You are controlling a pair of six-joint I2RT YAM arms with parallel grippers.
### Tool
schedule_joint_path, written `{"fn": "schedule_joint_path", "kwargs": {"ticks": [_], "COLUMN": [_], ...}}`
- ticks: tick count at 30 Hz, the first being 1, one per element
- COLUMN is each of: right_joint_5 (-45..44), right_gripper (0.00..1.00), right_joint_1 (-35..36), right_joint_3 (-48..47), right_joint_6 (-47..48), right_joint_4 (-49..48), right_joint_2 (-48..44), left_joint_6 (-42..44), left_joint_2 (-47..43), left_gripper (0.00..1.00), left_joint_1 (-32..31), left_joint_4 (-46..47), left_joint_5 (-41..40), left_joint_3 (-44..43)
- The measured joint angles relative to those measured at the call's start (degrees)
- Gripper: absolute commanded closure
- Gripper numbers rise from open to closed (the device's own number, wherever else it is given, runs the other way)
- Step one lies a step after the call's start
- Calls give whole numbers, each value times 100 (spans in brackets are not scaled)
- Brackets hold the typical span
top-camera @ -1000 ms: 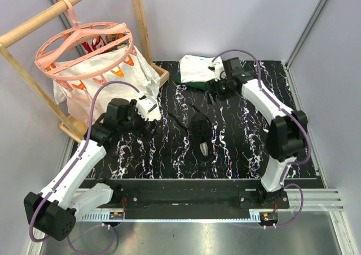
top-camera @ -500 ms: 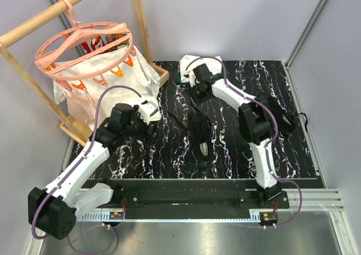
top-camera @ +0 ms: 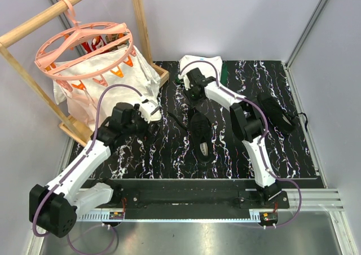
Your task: Tie the shoes
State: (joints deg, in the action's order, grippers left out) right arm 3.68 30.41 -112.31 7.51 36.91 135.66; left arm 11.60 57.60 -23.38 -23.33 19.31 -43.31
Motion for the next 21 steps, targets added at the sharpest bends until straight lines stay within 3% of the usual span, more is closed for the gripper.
{"fn": "schedule_joint_path", "kwargs": {"ticks": [1,10,15,21], "right_joint_5": [-7,-136,-275,-256], "right_gripper": [100,100,100,100], "right_joint_1": [-2,-26,-293,-894], "right_joint_3": [-4,492,1058,1720], "right_joint_6": [-4,39,42,35], "right_joint_4": [-22,-81,26,11], "right_joint_2": [7,-345,-1123,-2201], "left_joint_6": [11,-181,-1062,-2164], "left_joint_2": [22,951,2024,3340], "left_gripper": [1,4,7,30], "left_joint_1": [0,-151,-422,-914], "left_joint_4": [2,302,581,704], "left_joint_5": [0,-223,-938,-2275], "left_joint_3": [0,-107,-732,-1740]}}
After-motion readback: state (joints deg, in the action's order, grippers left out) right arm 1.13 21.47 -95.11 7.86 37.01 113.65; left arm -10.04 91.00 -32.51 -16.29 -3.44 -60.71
